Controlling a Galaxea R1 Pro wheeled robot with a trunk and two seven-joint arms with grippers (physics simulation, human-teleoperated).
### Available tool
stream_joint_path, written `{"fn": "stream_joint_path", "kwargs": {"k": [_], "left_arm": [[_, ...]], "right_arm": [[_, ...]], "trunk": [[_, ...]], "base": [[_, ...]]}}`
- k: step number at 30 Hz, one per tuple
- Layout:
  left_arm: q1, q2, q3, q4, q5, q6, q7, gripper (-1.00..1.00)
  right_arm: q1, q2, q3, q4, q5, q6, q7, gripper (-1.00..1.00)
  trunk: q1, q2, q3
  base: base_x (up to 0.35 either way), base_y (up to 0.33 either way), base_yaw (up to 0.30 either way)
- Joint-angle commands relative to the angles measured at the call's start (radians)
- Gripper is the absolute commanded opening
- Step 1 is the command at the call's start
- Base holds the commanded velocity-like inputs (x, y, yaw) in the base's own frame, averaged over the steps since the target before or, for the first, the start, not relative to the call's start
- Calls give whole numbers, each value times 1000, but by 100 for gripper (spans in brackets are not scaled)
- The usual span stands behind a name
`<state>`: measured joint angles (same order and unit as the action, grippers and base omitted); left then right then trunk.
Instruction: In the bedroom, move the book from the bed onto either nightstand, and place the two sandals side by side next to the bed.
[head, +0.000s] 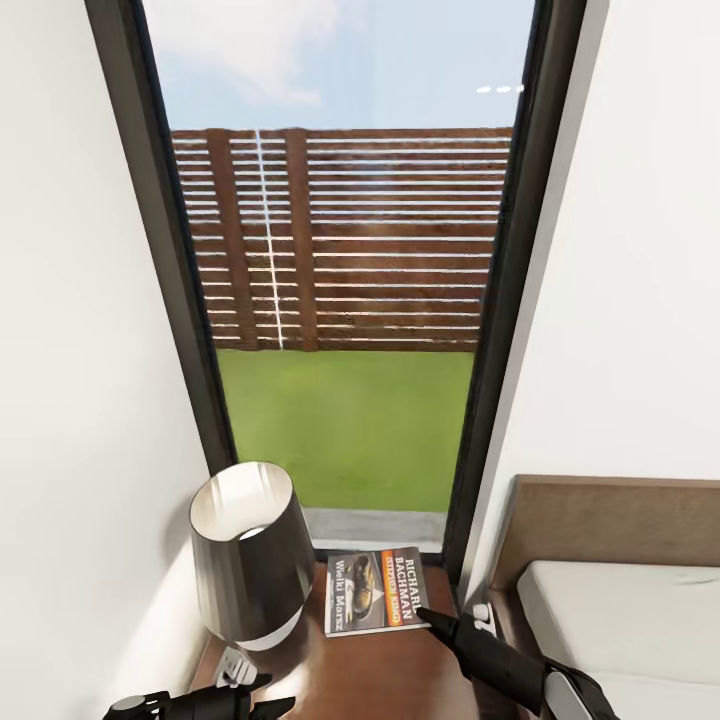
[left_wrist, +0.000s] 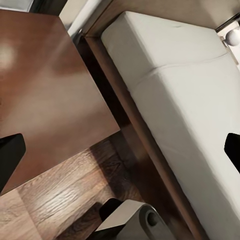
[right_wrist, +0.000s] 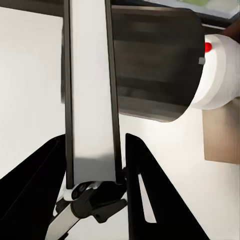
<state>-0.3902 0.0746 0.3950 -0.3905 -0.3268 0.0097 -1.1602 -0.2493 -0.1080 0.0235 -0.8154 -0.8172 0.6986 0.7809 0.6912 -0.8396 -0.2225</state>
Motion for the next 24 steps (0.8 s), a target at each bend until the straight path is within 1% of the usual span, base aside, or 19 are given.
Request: {"fn": "stream_joint_path", "kwargs": {"k": [1,24], "left_arm": [[-1,-1,8,-1,-9,1,-6,100],[-1,-1,8,-1,-9,1,-6,100]], "right_arm": [[-1,-1,2,0,-10,6,-3,-100],[-1,-1,3,-1,-10,6,-6,-100]], "trunk": [[4,-8,-5],[92,-169,-77]], "base": [[0,0,0],[0,0,0]]}}
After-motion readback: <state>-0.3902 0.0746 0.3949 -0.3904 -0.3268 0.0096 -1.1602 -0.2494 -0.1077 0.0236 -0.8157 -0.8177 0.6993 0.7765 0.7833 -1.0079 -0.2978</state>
